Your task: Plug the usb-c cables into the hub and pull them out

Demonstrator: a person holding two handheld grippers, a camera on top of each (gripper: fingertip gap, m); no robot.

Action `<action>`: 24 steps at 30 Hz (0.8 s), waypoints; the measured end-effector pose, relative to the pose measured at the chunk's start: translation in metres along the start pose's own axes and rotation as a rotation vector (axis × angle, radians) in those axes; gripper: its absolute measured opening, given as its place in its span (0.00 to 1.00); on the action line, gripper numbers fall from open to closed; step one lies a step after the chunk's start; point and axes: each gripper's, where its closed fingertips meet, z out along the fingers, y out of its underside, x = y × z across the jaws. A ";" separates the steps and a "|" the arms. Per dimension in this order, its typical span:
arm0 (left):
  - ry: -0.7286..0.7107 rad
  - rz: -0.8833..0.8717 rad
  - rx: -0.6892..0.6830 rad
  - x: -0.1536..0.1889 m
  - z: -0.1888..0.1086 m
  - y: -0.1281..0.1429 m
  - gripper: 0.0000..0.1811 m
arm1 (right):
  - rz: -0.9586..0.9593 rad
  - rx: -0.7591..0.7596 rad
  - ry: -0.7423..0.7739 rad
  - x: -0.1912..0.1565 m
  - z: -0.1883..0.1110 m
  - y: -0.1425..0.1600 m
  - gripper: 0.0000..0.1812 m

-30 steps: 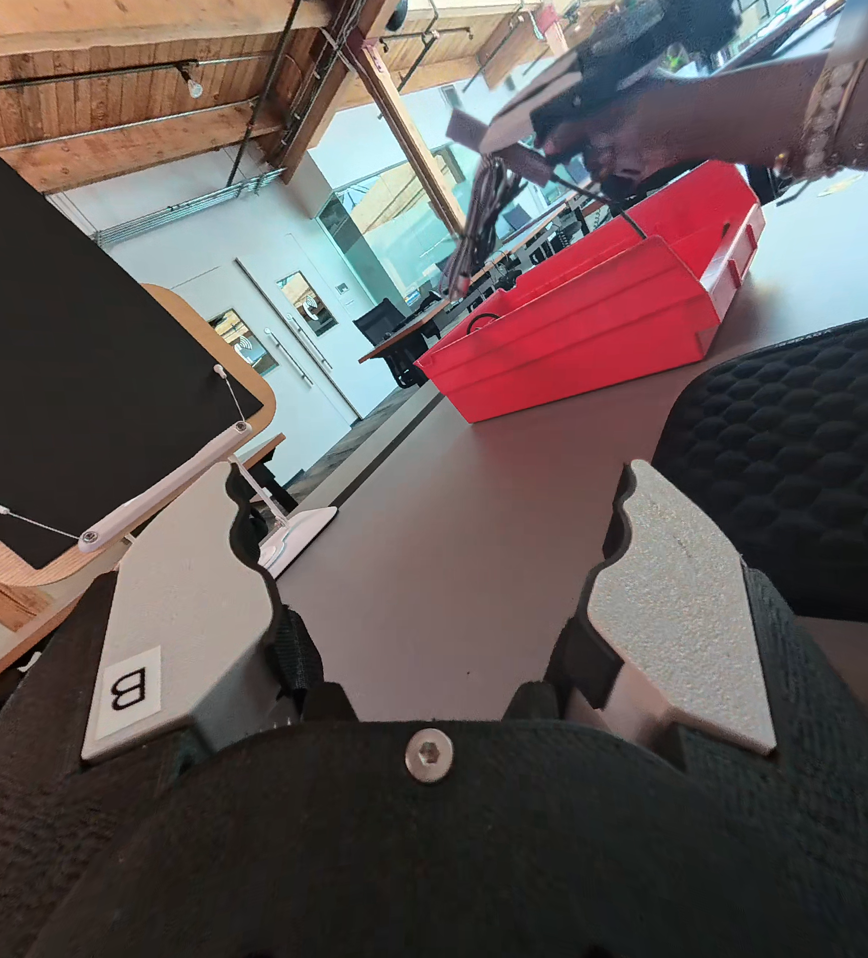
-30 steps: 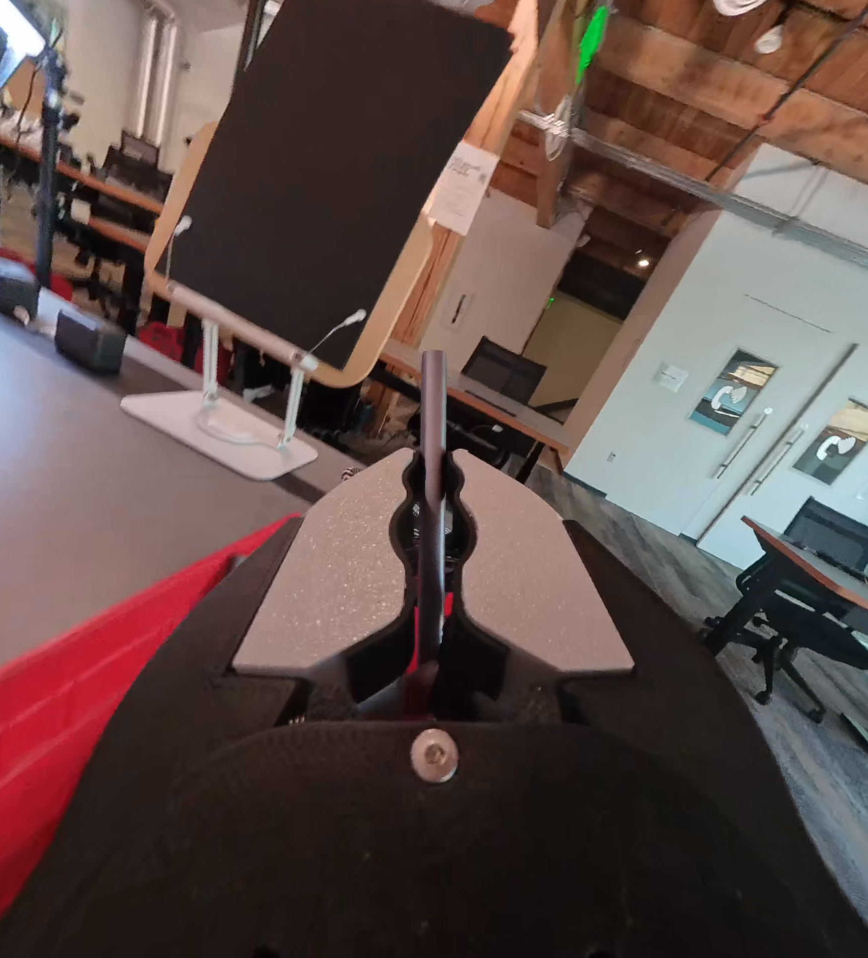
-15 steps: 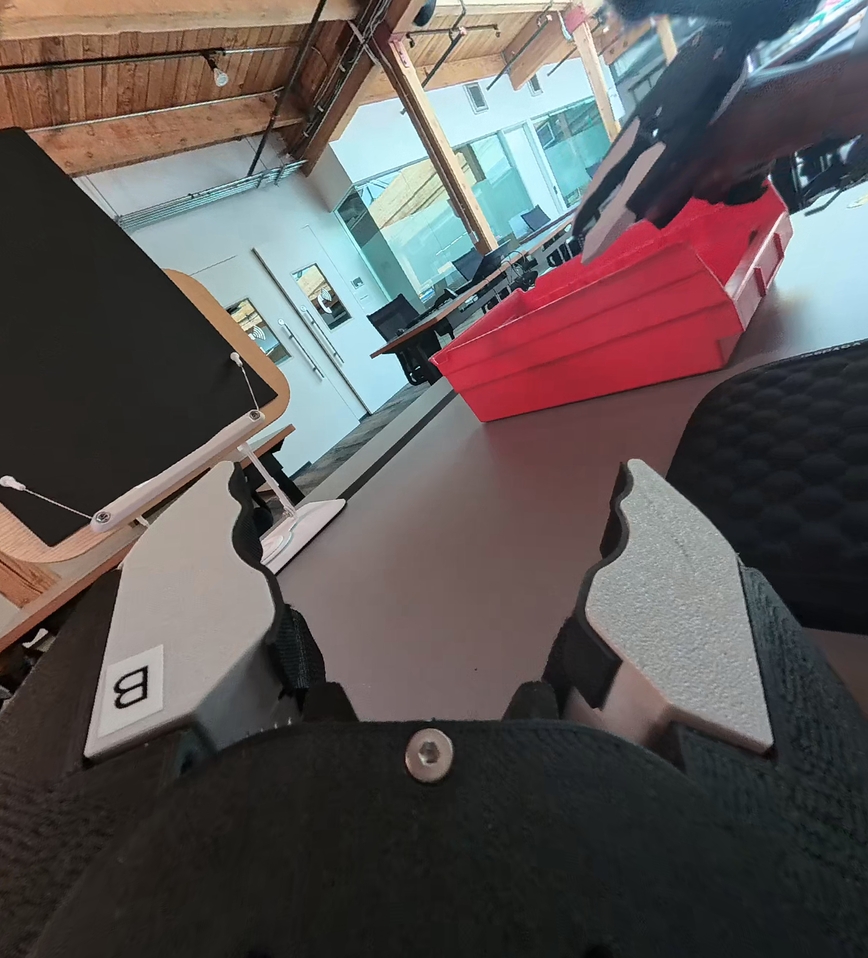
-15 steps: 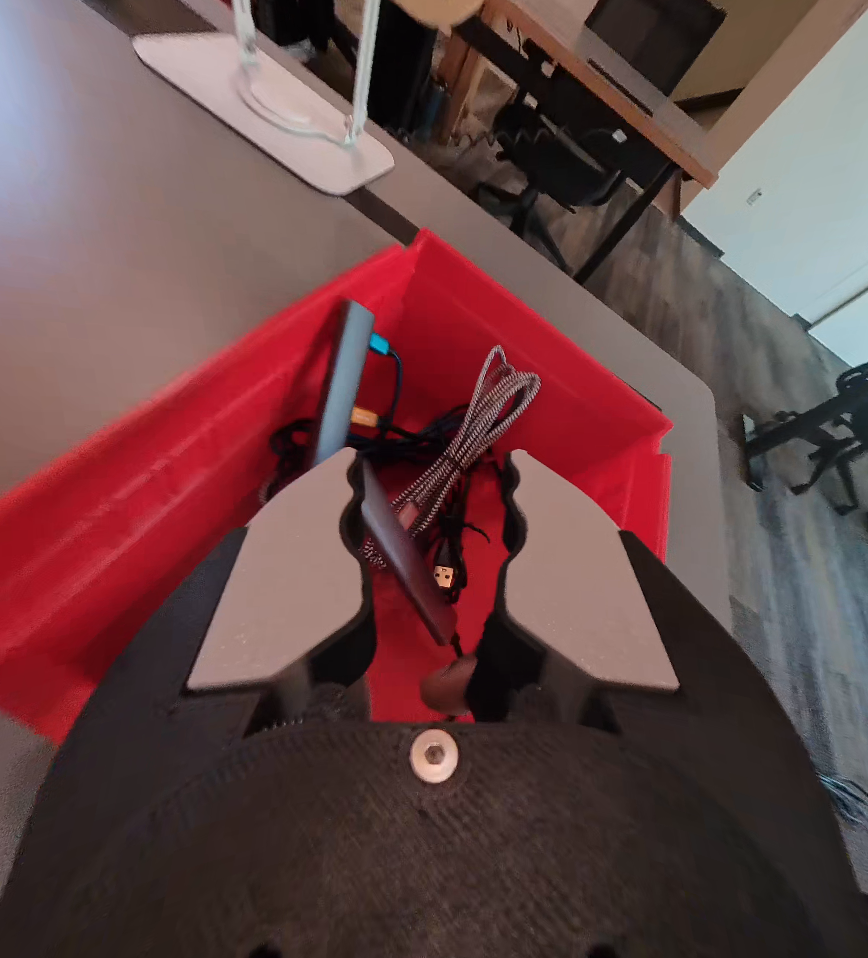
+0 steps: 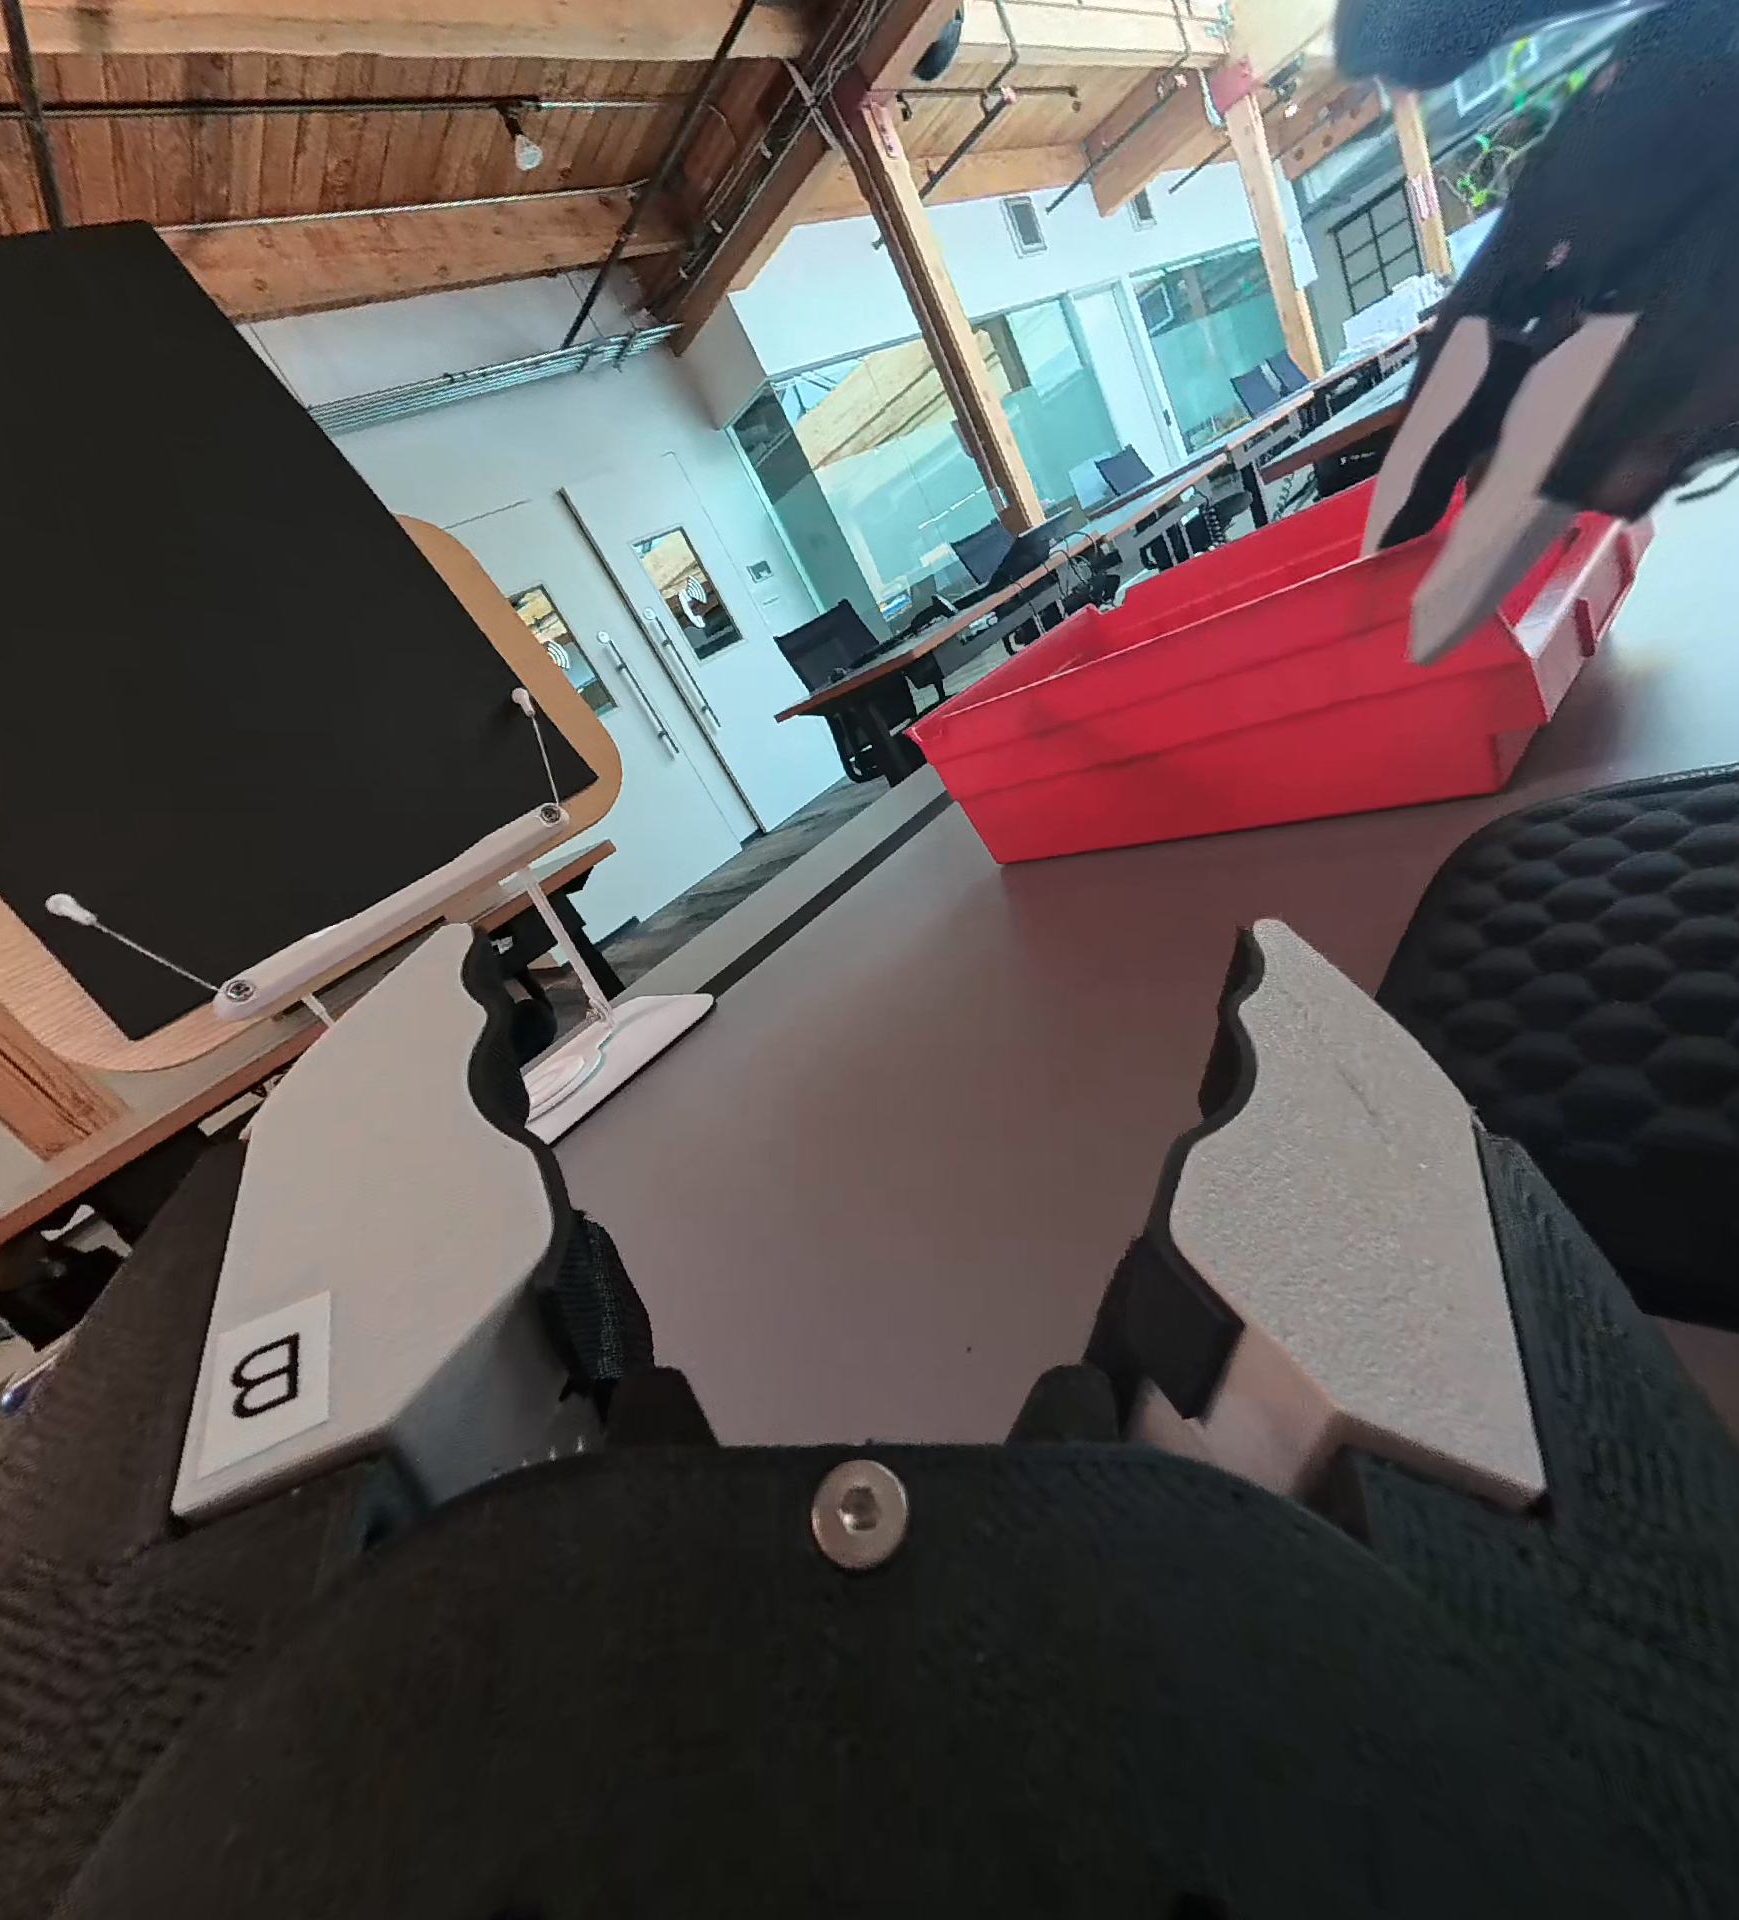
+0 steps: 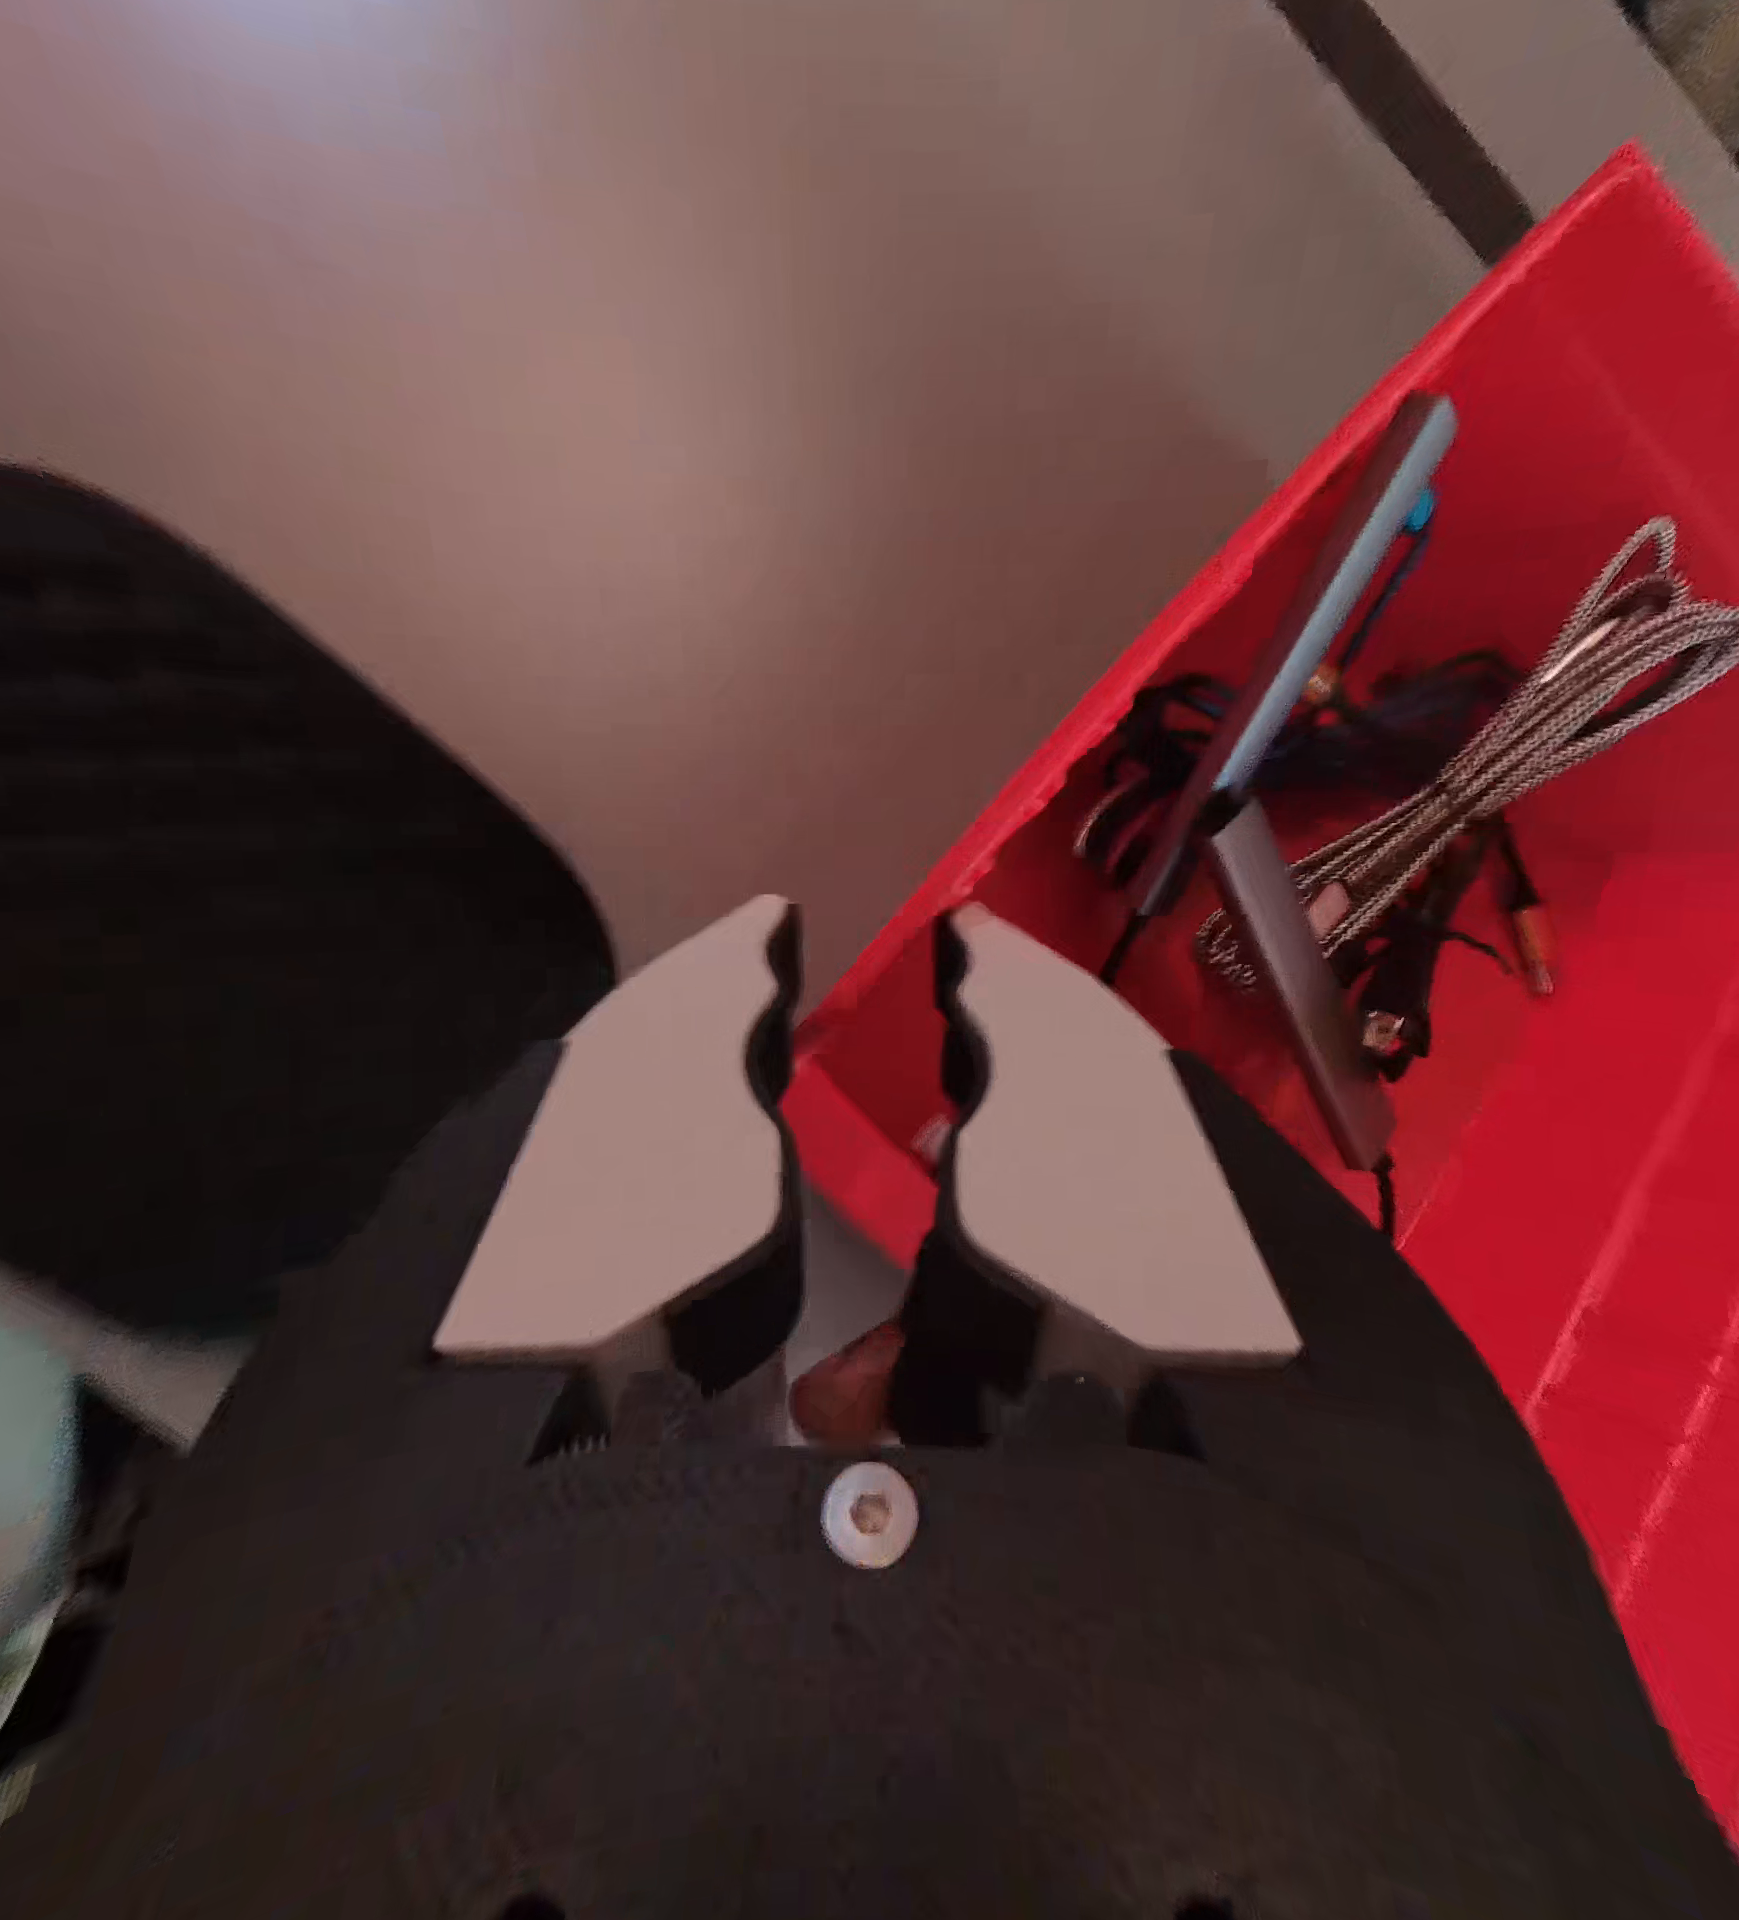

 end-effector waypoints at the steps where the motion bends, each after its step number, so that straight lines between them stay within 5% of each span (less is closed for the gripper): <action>1: 0.003 0.007 -0.004 0.001 0.000 0.001 0.69 | -0.001 0.009 0.017 0.001 0.005 -0.005 0.13; 10: 0.007 0.042 -0.030 0.004 -0.001 0.002 0.69 | -0.028 0.057 0.097 -0.018 0.042 -0.057 0.14; 16: 0.000 -0.028 -0.101 -0.002 -0.011 -0.002 0.61 | -0.058 0.068 0.052 -0.052 0.072 -0.108 0.14; 24: -0.055 -0.022 -0.019 -0.061 -0.072 -0.094 0.56 | -0.205 0.082 -0.050 -0.121 0.113 -0.185 0.15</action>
